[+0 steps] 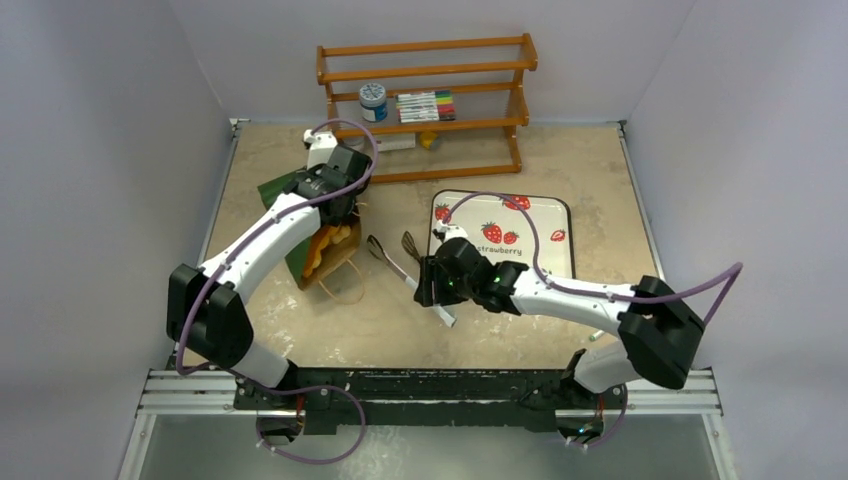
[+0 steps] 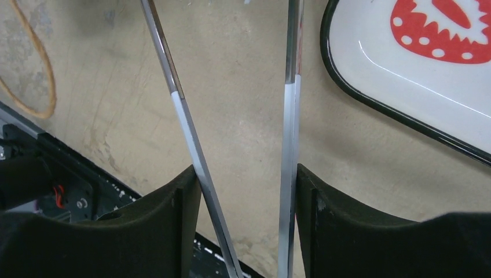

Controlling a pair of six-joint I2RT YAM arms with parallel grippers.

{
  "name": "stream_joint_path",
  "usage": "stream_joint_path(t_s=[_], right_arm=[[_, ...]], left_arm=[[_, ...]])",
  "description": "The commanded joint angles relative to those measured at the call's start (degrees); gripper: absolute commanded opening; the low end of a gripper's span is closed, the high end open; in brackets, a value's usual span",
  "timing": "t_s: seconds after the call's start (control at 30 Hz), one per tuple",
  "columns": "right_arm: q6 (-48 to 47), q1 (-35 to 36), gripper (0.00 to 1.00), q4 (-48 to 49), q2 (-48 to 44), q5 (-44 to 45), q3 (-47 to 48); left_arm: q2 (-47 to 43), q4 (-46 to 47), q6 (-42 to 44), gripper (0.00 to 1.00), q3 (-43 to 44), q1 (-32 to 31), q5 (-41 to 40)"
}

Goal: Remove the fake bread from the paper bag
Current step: Adjust the clamp at the center of the board.

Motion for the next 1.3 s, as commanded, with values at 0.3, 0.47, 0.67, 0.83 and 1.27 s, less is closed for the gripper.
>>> stream_joint_path(t_s=[0.3,0.47,0.67,0.83,1.27], right_arm=[[4.2,5.1,0.59,9.2,13.8,5.1,0.8],[5.0,9.0,0.62,3.4,20.2,10.9,5.8],[7.8,12.0,0.64,-3.7,26.8,16.5,10.7],[8.8,12.3,0.70,-5.8,29.9,17.7,11.1],[5.8,12.2,0.74,-6.7,34.2,17.5,13.6]], left_arm=[[-2.6,0.2,-3.3,0.00,-2.1,1.5,0.1],[-2.2,0.4,-3.7,0.00,-2.1,1.5,0.1],[-2.3,0.7,-3.9,0.00,-2.4,1.8,-0.1],[-2.2,0.7,-4.1,0.00,-2.3,2.3,-0.2],[-1.9,0.0,-4.5,0.00,-1.0,4.0,0.3]])
